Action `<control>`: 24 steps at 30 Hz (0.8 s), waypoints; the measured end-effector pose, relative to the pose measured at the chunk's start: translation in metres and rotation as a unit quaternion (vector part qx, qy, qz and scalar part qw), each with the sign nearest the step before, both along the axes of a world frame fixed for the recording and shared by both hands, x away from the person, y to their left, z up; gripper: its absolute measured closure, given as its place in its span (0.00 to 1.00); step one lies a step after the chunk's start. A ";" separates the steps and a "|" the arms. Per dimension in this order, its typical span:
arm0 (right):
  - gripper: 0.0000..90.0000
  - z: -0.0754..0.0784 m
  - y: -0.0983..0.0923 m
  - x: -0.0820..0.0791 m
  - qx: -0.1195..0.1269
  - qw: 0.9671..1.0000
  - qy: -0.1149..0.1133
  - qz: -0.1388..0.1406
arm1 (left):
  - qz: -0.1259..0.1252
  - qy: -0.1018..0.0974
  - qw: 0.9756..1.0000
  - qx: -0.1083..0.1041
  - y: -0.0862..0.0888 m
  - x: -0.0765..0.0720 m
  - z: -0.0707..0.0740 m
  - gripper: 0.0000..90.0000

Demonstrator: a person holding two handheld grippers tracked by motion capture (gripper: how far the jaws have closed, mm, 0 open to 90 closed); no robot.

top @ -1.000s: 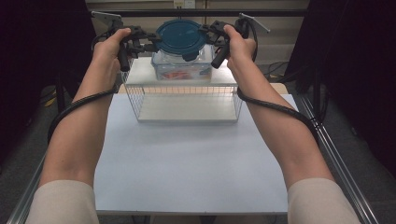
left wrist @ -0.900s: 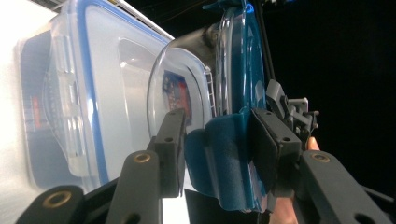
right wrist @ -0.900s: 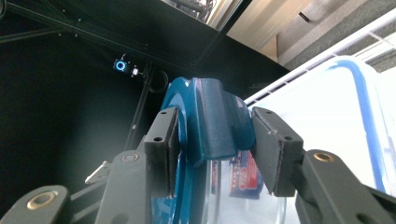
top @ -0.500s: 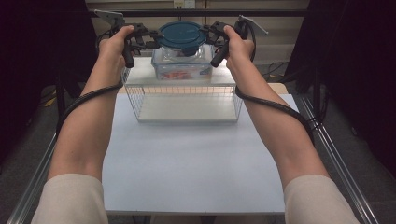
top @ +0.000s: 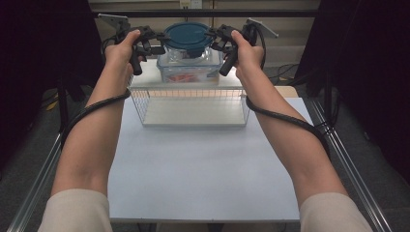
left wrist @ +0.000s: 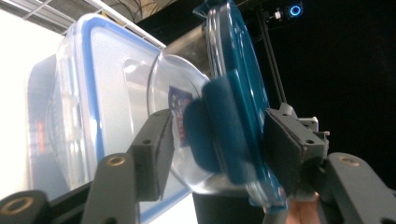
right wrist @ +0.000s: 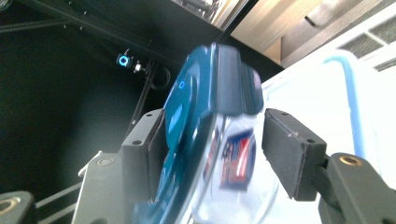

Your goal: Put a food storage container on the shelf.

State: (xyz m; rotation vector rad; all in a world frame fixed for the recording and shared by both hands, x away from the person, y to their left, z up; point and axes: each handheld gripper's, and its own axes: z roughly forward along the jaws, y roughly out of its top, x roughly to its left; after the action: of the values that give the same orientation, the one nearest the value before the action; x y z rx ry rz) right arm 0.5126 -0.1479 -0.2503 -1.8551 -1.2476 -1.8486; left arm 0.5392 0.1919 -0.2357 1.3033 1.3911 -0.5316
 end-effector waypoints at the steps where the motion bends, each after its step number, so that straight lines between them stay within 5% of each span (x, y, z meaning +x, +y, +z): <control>1: 0.44 -0.001 0.000 -0.002 0.007 1.000 0.002 0.001 | 0.008 0.005 1.000 -0.006 -0.001 -0.003 0.001 0.44; 11: 0.37 -0.005 -0.006 -0.033 0.005 1.000 -0.014 0.007 | 0.007 -0.018 1.000 0.013 -0.004 -0.034 0.006 0.35; 24: 0.32 -0.018 -0.018 -0.072 0.000 0.999 -0.026 0.018 | -0.018 -0.023 0.999 -0.018 -0.016 -0.071 -0.015 0.26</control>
State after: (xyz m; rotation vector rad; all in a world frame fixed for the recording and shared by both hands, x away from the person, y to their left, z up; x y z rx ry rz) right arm 0.4408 -0.1654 -0.2681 -1.7831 -1.2882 -1.8904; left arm 0.4678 0.1754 -0.2510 1.3066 1.3166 -0.5463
